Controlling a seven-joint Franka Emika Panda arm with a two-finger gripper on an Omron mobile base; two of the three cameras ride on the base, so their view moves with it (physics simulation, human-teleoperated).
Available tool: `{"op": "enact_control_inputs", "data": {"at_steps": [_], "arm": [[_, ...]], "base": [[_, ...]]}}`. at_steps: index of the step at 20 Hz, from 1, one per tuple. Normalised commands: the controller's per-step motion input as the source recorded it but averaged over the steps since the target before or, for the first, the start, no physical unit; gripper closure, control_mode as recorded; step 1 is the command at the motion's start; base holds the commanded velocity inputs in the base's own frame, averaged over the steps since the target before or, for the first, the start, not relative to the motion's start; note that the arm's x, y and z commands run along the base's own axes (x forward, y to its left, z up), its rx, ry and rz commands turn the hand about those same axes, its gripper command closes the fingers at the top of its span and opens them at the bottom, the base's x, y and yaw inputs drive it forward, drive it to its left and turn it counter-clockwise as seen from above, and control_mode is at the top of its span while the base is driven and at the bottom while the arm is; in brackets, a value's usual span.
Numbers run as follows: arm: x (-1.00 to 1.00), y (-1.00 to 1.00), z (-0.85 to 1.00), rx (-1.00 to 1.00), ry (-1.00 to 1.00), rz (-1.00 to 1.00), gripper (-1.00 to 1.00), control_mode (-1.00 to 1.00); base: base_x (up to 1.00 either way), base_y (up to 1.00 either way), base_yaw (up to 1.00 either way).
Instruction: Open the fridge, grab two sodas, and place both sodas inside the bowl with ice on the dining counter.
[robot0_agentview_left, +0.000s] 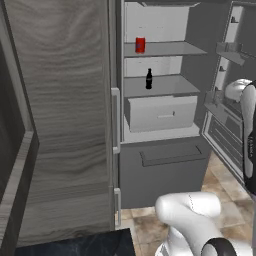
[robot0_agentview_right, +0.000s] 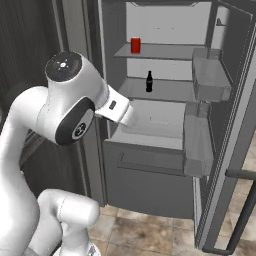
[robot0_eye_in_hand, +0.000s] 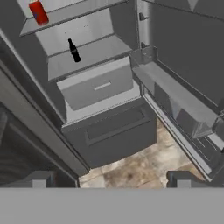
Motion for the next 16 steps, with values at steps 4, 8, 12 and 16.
{"op": "enact_control_inputs", "data": {"at_steps": [4,8,12,16], "arm": [[-0.63,0.67,-0.22,-0.09,-0.08,0.23,-1.0,-1.0],[-0.33,0.67,-0.2,-0.15,0.0,0.21,-1.0,-1.0],[-0.1,0.4,-0.28,-0.17,0.01,0.1,-1.0,-1.0],[-0.1,0.21,-0.32,-0.09,-0.04,0.0,-1.0,-1.0]], "base": [[0.0,0.0,0.0],[0.0,0.0,0.0],[0.0,0.0,0.0],[0.0,0.0,0.0]]}}
